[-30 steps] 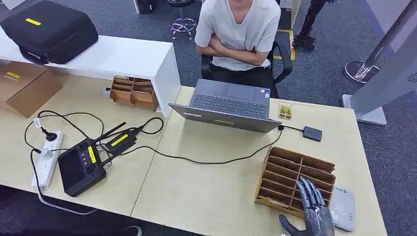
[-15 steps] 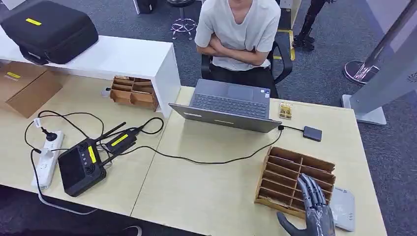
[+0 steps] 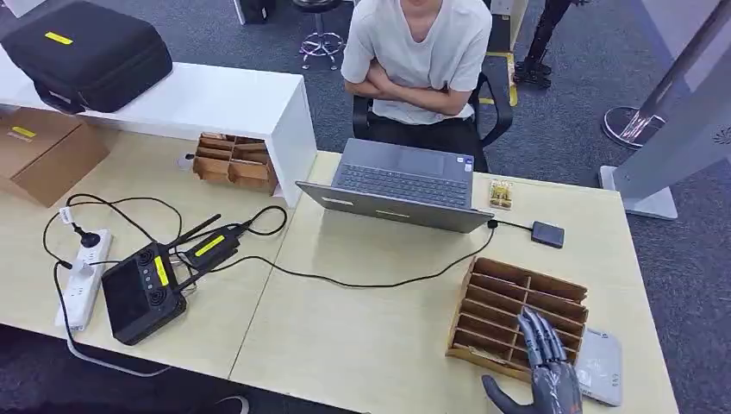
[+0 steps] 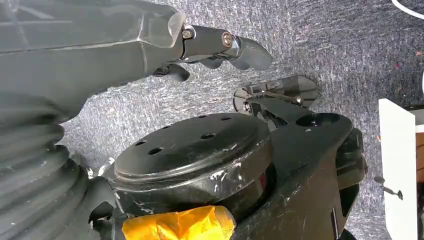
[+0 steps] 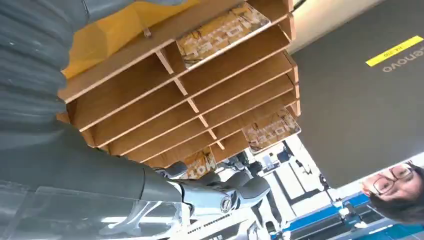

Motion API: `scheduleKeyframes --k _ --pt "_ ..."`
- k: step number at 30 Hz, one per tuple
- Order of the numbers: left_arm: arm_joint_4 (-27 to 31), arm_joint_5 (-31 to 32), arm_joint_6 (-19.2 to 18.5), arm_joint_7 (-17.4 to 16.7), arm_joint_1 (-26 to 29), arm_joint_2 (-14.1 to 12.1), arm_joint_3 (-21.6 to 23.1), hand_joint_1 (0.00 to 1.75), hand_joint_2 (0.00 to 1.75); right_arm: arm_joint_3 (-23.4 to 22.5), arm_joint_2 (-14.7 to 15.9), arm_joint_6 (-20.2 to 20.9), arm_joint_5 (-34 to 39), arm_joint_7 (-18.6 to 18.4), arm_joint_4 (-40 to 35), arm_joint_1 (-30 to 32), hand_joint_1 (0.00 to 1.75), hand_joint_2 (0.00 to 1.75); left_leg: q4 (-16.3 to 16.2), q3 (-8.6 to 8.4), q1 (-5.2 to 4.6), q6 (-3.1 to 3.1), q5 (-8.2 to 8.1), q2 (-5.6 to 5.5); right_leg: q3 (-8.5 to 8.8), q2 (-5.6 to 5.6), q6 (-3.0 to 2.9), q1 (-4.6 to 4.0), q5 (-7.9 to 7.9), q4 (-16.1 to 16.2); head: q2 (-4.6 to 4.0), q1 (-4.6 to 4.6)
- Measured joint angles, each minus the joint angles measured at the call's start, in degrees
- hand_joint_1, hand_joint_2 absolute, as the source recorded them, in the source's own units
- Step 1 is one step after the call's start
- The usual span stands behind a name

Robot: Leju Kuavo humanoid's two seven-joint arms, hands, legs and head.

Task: Pass the card to the sensor for recognition and then transmit it.

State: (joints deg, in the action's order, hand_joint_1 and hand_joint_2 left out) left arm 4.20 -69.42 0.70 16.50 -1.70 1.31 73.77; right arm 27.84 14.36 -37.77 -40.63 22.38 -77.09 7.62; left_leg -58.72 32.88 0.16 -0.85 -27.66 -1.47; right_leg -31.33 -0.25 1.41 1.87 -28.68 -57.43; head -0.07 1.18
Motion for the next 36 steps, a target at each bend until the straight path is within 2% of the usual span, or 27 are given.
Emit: scheduleKeyframes --k 16,17,19,20,36 --pt "0.02 0.22 0.0 -0.02 -0.08 -0.02 0.22 0.0 1.75 3.11 -2.32 0.57 1.71 1.33 6.04 -2.6 0.0 1.75 0.0 0.0 0.0 0.0 0.0 0.0 -0.01 0.0 0.0 0.0 0.0 0.0 0.0 -0.02" --pt "0.02 0.28 0.0 -0.06 -0.09 -0.02 0.22 0.0 1.75 3.21 -2.49 0.57 1.92 1.53 6.43 -2.75 0.07 1.75 0.0 0.0 0.0 0.0 0.0 0.0 0.0 0.0 0.0 0.0 0.0 0.0 0.0 0.0" --pt "0.02 0.35 0.02 -0.13 -0.11 -0.02 0.26 0.0 1.75 3.58 -2.82 0.57 2.18 1.77 7.17 -3.15 0.07 1.75 0.0 0.0 0.0 0.0 0.0 0.0 0.0 0.0 0.0 0.0 0.0 0.0 0.0 0.0" --pt "0.02 0.35 0.0 -0.15 -0.12 -0.04 0.26 0.0 1.75 3.76 -2.93 0.59 2.4 1.97 7.46 -3.31 1.75 1.75 0.0 0.0 0.0 0.0 0.0 0.0 0.0 0.0 0.0 0.0 0.0 0.0 0.0 0.0" --pt "0.02 0.35 -0.04 -0.22 -0.14 -0.09 0.31 0.0 1.75 4.37 -3.69 0.66 2.99 2.84 9.09 -5.7 1.75 1.75 0.0 -0.17 0.01 0.0 0.0 0.22 0.07 0.21 -0.01 -0.01 0.01 0.0 0.0 0.0"
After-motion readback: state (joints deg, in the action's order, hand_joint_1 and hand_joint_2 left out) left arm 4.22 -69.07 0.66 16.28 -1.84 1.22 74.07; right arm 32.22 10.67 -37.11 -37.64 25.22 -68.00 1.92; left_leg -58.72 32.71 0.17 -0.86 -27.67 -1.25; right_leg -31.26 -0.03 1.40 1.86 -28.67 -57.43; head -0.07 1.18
